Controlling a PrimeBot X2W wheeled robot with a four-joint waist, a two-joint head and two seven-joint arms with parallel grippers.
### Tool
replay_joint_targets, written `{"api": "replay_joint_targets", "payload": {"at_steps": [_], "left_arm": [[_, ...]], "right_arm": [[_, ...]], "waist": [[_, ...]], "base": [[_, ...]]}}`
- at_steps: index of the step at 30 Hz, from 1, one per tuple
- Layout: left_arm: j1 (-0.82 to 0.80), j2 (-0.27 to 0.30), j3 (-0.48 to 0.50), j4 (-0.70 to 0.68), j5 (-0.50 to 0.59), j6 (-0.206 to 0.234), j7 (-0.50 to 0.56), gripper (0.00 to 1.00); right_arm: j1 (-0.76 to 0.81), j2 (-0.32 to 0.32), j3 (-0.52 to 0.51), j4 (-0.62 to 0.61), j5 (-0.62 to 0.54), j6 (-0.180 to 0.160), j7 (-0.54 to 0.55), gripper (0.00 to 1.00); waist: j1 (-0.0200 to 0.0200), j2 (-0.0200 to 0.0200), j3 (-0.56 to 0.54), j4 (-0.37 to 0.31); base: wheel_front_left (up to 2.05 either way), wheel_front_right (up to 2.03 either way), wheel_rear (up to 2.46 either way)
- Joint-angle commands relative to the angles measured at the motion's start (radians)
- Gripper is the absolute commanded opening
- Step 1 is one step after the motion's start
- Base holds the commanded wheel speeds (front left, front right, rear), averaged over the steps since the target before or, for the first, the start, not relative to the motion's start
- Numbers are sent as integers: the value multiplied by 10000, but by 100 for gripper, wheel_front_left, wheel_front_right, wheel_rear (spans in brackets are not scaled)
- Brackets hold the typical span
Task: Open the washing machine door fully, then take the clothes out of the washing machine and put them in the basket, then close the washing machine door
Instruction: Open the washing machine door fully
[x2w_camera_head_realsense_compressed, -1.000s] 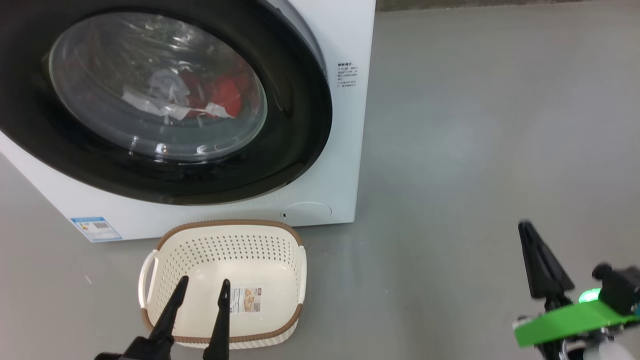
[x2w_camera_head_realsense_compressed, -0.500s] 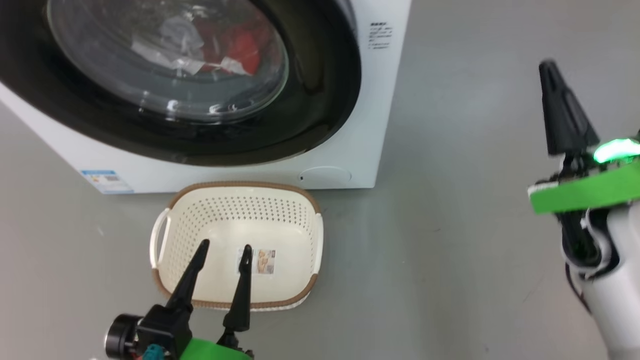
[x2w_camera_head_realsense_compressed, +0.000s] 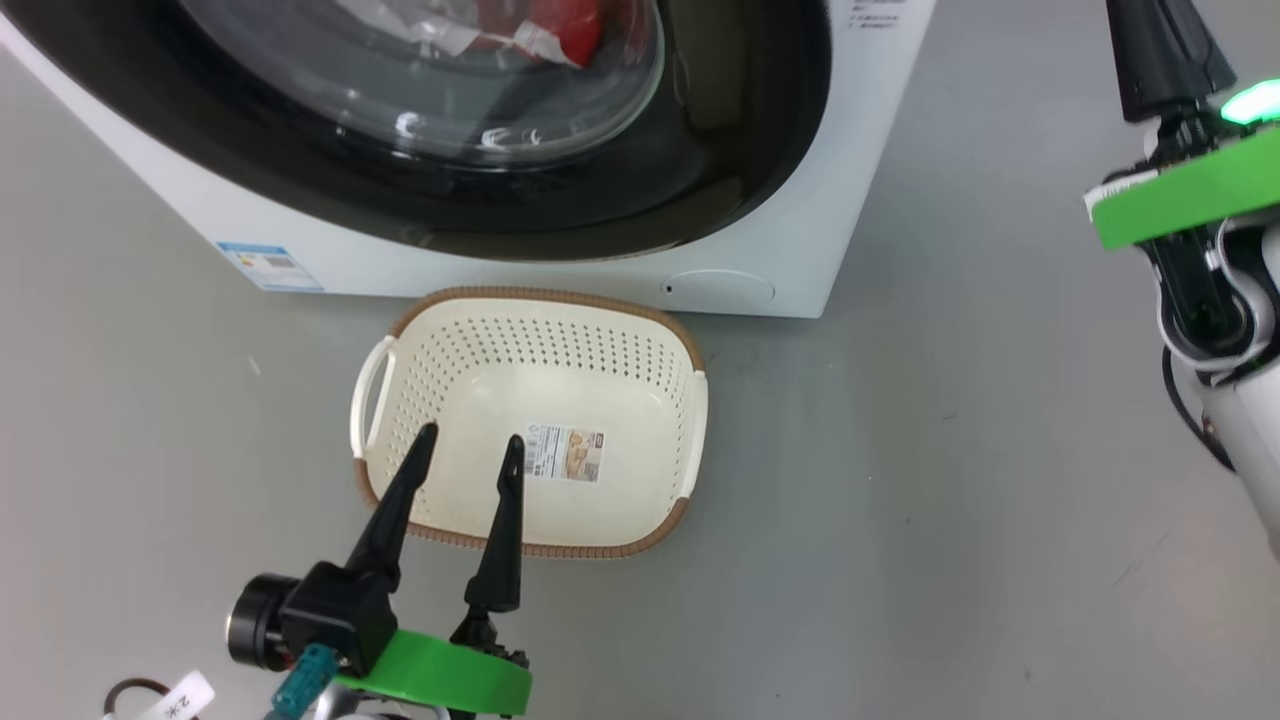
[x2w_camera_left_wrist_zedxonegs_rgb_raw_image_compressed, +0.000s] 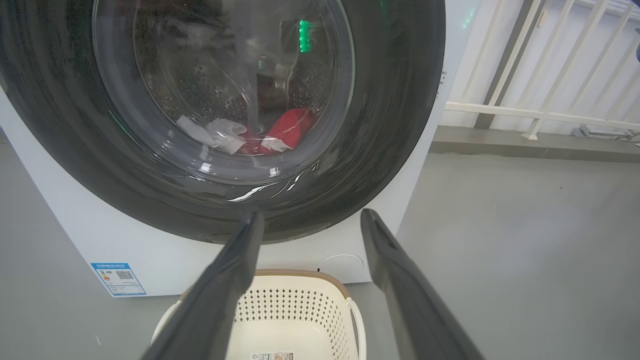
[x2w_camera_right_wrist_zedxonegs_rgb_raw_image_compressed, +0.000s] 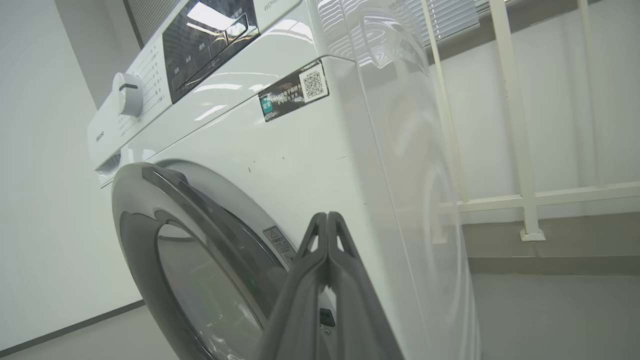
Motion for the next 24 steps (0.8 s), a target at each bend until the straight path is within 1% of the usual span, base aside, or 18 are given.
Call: {"api": "replay_joint_targets", "payload": {"at_steps": [1, 4, 6, 8, 10, 13, 17, 21, 24], "left_arm": [[-260, 83, 256, -277, -63, 87, -120, 100], [-342, 83, 204, -261, -79, 109, -120, 100], [-425, 83, 153, -252, -101, 116, -120, 100], [-521, 83, 72, -253, -130, 116, -120, 100], [-607, 83, -7, -269, -194, 115, -120, 100], [-708, 83, -92, -312, -307, 116, -120, 100], [-803, 83, -133, -331, -313, 111, -120, 100], [-876, 83, -175, -335, -434, 104, -120, 100], [-922, 83, -231, -361, -467, 108, -120, 100]], "right_arm": [[-278, -84, 274, -125, 134, 6, -61, 0], [-869, -167, 902, 135, 813, 6, -61, 0], [-1217, -232, 1336, 322, 1522, 6, -29, 0], [-1524, -330, 1798, 388, 2381, 6, 289, 0], [-1754, -458, 2032, 405, 3355, 6, 644, 0], [-2039, -761, 2480, 357, 4340, 6, 1314, 0], [-2333, -889, 2492, 286, 5781, 6, 2190, 0], [-2580, -940, 2413, 472, 6677, 6, 3269, 0], [-2754, -899, 2317, 796, 7074, 6, 4017, 0]], "waist": [[-1, 0, 220, 172], [-1, 0, 358, 207], [-1, 0, 465, 239], [-1, 0, 577, 292], [-1, 0, 679, 352], [-1, 0, 834, 458], [-1, 0, 1062, 555], [-1, 0, 1236, 631], [-1, 0, 1340, 676]], "base": [[0, 0, 0], [0, 0, 0], [0, 0, 0], [0, 0, 0], [0, 0, 0], [0, 0, 0], [0, 0, 0], [0, 0, 0], [0, 0, 0]]}}
